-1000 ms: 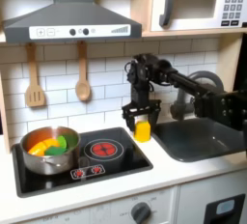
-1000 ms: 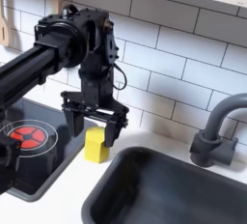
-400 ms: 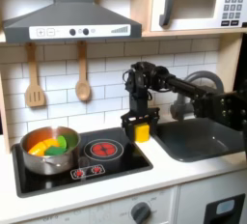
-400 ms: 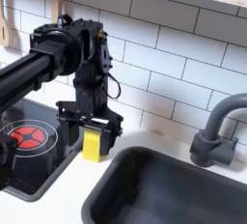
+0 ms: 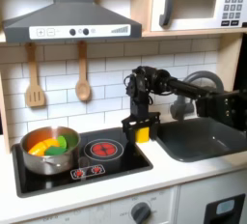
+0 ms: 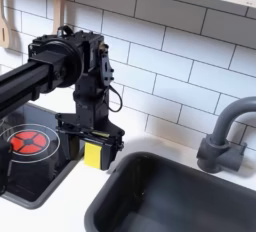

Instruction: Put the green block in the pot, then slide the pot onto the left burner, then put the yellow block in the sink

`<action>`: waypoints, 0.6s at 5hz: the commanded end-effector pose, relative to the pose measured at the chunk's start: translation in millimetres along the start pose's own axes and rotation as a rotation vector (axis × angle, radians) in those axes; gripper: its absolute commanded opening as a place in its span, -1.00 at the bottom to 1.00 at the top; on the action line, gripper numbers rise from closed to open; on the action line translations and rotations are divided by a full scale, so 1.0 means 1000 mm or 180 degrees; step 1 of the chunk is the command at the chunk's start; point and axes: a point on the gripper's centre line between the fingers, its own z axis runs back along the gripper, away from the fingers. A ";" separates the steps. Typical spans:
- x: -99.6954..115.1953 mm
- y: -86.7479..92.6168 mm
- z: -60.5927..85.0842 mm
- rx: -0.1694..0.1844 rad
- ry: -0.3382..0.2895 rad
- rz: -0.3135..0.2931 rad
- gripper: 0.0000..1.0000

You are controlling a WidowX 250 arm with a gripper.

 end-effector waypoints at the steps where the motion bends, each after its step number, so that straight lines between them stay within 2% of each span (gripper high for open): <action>1: 0.003 0.003 0.000 0.0016 -0.0107 0.0012 1.00; 3: 0.002 0.000 0.002 0.0006 -0.0103 -0.0018 1.00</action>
